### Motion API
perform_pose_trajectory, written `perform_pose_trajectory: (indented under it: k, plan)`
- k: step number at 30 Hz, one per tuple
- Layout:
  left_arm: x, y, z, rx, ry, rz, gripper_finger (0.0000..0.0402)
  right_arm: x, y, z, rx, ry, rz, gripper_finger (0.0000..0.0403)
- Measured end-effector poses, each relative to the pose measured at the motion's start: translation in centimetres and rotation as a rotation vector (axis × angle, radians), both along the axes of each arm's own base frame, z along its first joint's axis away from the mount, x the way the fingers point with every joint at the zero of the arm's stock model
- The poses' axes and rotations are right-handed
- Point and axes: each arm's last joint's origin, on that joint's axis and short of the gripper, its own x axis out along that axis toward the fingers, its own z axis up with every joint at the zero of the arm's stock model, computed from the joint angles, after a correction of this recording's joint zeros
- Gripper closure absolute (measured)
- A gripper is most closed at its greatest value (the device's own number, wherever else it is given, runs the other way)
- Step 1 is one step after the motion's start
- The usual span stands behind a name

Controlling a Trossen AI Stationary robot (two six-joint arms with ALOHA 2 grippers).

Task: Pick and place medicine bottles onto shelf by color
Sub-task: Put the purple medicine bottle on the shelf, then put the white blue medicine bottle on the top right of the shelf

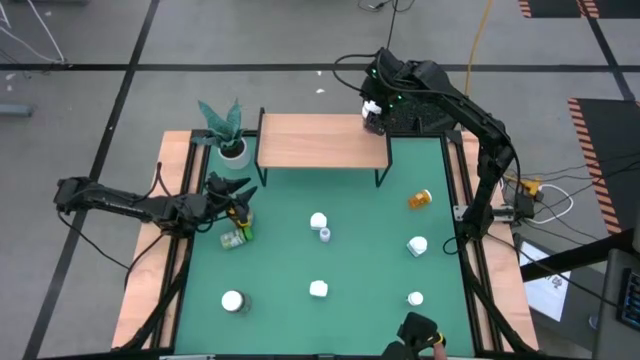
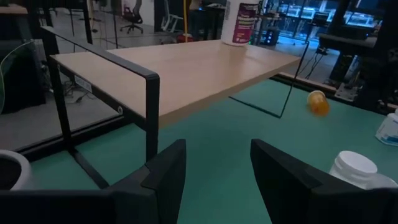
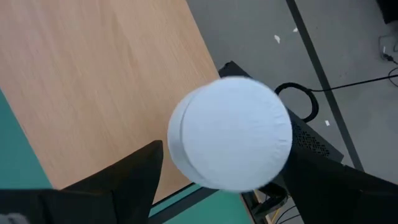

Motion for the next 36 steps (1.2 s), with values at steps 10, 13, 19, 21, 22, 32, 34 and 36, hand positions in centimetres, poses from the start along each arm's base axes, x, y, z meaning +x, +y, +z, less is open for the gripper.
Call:
perform_pose_trajectory:
  k: [10,13,19,21,22,32,34,36]
  plan:
    - [0.0,0.0,0.0,0.005,0.002,0.000,0.0218,-0.5,0.4,0.7,-0.011,-0.009,0.003,0.0094]
    - [0.0,0.0,0.0,0.005,0.001,0.000,0.0218,-0.8,0.7,1.4,-0.035,-0.039,0.003,0.0094]
    - [0.0,0.0,0.0,0.003,-0.001,0.002,0.0218,-1.7,1.3,3.0,-0.079,-0.093,-0.003,0.0094]
    - [0.0,0.0,0.0,0.003,-0.001,0.002,0.0218,-2.1,1.7,3.7,-0.090,-0.126,-0.025,0.0094]
    - [0.0,0.0,0.0,0.003,-0.001,0.001,0.0218,-2.4,2.0,4.0,-0.090,-0.143,-0.040,0.0094]
    - [0.0,0.0,0.0,0.003,-0.001,0.002,0.0218,-4.0,9.7,6.4,-0.076,-0.313,0.033,0.0094]
    - [0.0,0.0,0.0,0.001,-0.003,0.002,0.0218,-3.6,11.8,5.3,-0.068,-0.341,0.097,0.0094]
    - [0.0,0.0,0.1,-0.004,-0.006,0.003,0.0218,-3.4,13.9,3.6,-0.054,-0.364,0.151,0.0094]
